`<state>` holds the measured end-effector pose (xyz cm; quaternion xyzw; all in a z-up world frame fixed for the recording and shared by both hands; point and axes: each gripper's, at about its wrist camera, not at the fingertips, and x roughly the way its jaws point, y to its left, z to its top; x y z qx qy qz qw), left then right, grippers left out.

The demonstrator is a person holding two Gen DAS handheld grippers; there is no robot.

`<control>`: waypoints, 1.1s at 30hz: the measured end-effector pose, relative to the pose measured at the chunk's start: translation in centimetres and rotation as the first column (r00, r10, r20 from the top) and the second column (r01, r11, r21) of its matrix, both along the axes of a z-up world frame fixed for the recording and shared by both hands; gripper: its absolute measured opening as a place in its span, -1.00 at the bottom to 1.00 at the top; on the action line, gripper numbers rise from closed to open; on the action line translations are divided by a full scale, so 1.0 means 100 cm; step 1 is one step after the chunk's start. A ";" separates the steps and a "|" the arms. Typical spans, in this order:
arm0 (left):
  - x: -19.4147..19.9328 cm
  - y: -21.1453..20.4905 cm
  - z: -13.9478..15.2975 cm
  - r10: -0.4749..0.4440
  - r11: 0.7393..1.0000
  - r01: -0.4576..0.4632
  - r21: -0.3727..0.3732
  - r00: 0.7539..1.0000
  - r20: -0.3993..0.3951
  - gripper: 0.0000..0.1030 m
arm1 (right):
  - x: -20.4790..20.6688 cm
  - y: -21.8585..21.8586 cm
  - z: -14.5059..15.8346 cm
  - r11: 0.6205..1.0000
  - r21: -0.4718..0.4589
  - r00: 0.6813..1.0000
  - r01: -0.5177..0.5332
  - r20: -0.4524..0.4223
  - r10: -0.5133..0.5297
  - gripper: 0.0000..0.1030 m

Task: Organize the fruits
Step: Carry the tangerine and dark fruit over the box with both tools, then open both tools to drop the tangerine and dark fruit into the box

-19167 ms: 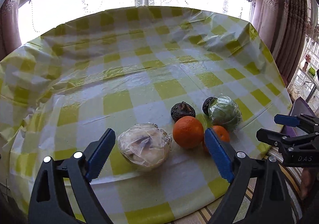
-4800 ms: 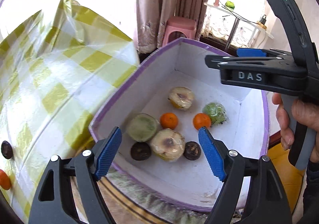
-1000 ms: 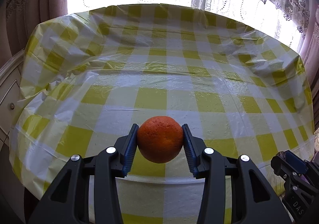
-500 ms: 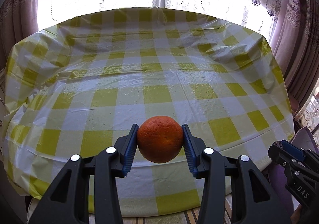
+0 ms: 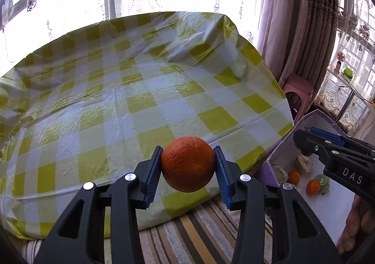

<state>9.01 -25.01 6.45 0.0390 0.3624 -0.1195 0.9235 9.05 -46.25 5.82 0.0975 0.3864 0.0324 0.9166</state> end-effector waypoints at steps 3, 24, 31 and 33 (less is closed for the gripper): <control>-0.006 -0.031 -0.003 -0.081 0.997 0.081 0.010 0.997 -0.003 -0.17 | -0.004 -0.026 -0.004 0.999 -0.018 0.999 0.045 -0.014 -0.045 -0.27; -0.006 -0.189 -0.049 -0.450 0.887 0.462 0.022 0.872 -0.195 -0.18 | -0.021 -0.148 -0.061 0.960 -0.145 0.952 0.239 -0.161 -0.261 -0.27; -0.006 -0.217 -0.064 -0.485 0.860 0.509 0.032 0.836 -0.255 -0.18 | -0.017 -0.158 -0.074 0.957 -0.162 0.943 0.241 -0.194 -0.271 -0.27; -0.006 -0.221 -0.069 -0.487 0.857 0.513 0.036 0.832 -0.267 -0.18 | -0.016 -0.160 -0.077 0.958 -0.157 0.941 0.241 -0.202 -0.270 -0.26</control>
